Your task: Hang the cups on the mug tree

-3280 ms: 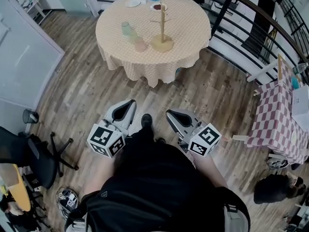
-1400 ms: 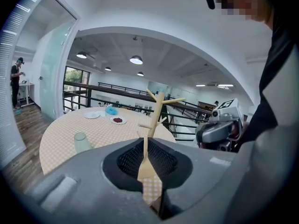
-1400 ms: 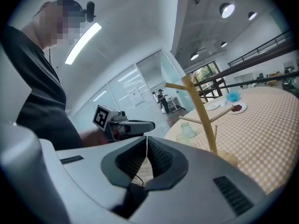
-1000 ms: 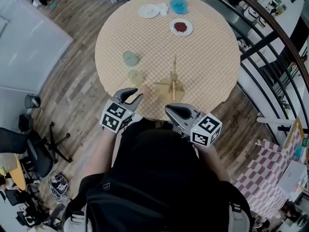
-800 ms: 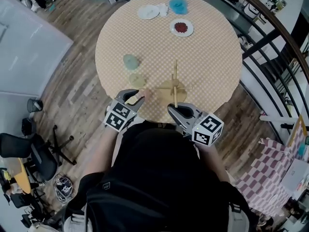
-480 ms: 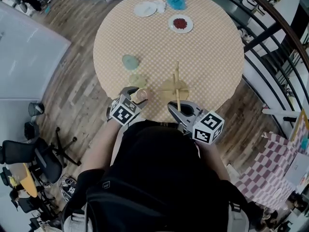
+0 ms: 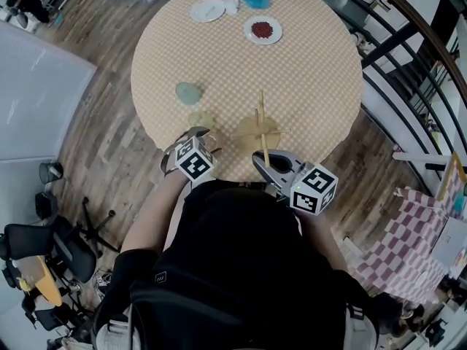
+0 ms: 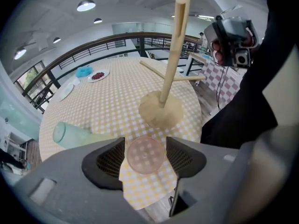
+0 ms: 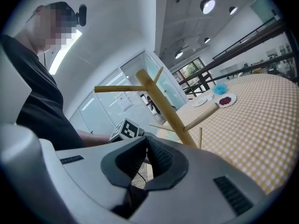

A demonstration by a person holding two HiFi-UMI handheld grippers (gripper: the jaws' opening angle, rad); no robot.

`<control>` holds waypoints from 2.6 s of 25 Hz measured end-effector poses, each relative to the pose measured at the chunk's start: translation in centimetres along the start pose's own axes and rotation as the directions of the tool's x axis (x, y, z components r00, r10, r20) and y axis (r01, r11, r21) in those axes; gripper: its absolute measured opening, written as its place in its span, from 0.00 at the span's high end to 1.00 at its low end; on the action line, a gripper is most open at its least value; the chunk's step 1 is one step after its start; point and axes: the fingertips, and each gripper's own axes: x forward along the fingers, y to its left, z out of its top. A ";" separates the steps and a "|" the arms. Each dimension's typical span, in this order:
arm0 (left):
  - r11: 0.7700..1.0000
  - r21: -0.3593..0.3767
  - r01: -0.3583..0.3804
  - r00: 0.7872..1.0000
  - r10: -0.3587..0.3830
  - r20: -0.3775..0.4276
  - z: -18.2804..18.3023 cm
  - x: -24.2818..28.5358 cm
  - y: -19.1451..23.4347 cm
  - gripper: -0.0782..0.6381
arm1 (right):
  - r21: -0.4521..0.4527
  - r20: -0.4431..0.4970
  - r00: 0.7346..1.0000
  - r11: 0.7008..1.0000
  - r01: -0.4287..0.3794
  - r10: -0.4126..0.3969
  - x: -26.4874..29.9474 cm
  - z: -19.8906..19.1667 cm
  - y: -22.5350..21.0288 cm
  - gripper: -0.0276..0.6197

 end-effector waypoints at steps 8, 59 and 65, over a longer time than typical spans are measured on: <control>0.999 0.036 -0.009 0.996 0.012 -0.091 -1.3 2.1 -0.1 0.50 | 0.014 0.021 0.999 0.999 0.031 -0.031 -1.4 -0.3 -0.8 0.93; 0.994 -0.028 -0.105 0.942 0.108 0.317 9.4 -10.0 -7.5 0.46 | 0.054 0.010 0.999 0.998 0.034 -0.035 -5.1 -1.7 0.6 0.93; 0.971 -0.190 -0.146 0.929 0.201 0.311 12.1 -9.4 -8.0 0.46 | 0.035 -0.089 0.993 0.996 -0.077 0.080 -6.6 0.1 -2.9 0.93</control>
